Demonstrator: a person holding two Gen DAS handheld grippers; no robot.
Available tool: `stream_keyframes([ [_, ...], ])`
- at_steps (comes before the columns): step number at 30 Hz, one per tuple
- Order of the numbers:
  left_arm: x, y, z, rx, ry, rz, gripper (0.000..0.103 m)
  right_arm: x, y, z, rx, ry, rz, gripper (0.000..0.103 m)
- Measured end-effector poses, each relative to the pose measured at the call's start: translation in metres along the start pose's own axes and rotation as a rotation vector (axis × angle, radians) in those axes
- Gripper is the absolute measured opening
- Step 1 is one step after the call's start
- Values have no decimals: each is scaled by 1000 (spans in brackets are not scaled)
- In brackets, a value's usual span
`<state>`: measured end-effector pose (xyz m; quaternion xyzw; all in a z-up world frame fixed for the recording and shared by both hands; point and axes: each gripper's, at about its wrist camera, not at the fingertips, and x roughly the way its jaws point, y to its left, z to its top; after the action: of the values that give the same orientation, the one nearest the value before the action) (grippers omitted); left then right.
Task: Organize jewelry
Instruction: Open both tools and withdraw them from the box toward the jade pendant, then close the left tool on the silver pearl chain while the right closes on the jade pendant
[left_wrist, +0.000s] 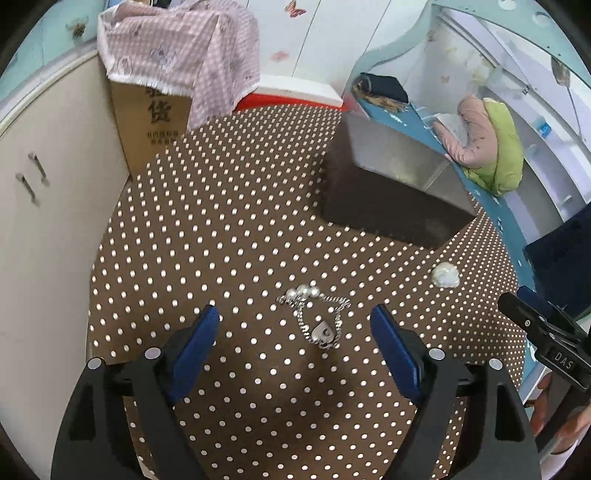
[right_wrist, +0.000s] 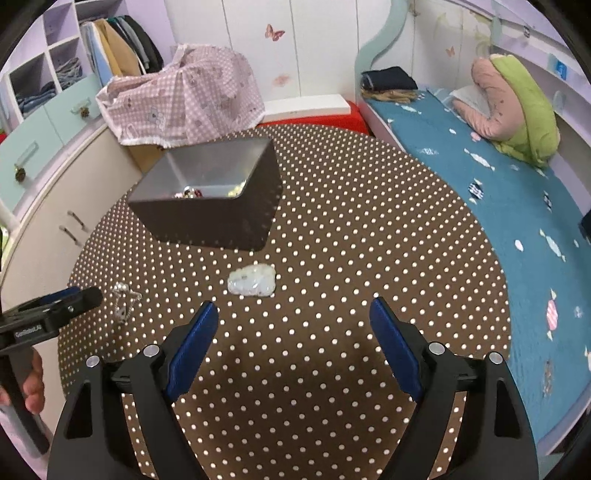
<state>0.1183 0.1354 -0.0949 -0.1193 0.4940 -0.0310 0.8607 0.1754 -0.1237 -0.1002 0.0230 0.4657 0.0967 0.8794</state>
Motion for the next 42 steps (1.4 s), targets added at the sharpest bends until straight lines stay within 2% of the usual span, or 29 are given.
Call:
stream_keyframes([
  [5,15,-6,-5,16,-7,29,80,12,5,-2,-22,24,-1,81],
  [8,22,-15,-7,60,-18,76,62,19,9,0,-26,35,0,81],
  [11,24,-27,-8,110,-29,164,47,25,9,3,-21,45,-3,81],
  [13,24,-29,-6,117,-42,203,24,29,7,5,-13,50,-1,81],
  [16,24,-28,-3,132,-47,216,7,37,6,8,-6,62,4,81],
  [24,22,-14,6,87,-34,148,4,47,8,12,-20,67,34,81],
  [33,-11,-12,24,103,-129,90,4,67,28,17,-59,90,56,81],
  [37,-21,-14,29,108,-153,71,4,74,38,18,-83,76,21,81],
  [39,-24,-14,31,108,-156,49,4,73,41,17,-102,67,15,74],
  [41,-25,-15,33,110,-160,43,4,73,45,16,-129,50,-27,59],
  [42,-25,-15,34,111,-162,44,4,72,45,17,-132,42,-25,56],
])
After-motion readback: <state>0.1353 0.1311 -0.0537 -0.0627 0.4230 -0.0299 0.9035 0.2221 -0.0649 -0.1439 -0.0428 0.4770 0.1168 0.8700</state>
